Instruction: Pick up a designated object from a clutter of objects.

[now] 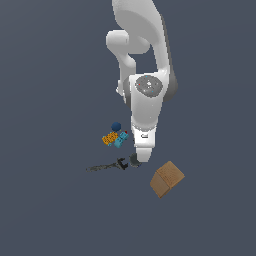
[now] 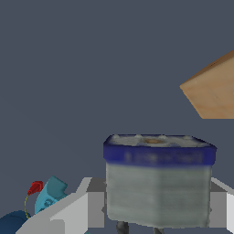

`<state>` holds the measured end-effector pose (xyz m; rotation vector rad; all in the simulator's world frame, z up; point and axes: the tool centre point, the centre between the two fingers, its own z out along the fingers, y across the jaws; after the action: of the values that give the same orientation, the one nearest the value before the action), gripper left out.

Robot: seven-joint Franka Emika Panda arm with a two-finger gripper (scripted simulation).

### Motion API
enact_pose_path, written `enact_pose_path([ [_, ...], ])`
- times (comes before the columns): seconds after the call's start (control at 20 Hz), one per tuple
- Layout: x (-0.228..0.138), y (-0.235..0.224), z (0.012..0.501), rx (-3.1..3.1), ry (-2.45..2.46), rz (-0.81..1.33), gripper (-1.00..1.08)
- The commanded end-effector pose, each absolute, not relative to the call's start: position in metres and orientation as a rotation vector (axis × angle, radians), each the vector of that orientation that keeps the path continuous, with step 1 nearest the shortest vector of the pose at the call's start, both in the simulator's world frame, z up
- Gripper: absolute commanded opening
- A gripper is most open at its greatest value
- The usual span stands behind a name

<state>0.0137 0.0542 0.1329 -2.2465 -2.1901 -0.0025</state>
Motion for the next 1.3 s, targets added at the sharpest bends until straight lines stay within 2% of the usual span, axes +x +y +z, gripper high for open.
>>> enact_pose_path([
  [0.0,0.025,0.048,0.157,-2.244,-2.19,-0.004,-1.0],
  [0.6,0.08,0.015,0.263,-2.245,-2.19,-0.005,-1.0],
  [1.25,0.125,-0.01,0.343,-2.251,-2.188,-0.002,-1.0],
])
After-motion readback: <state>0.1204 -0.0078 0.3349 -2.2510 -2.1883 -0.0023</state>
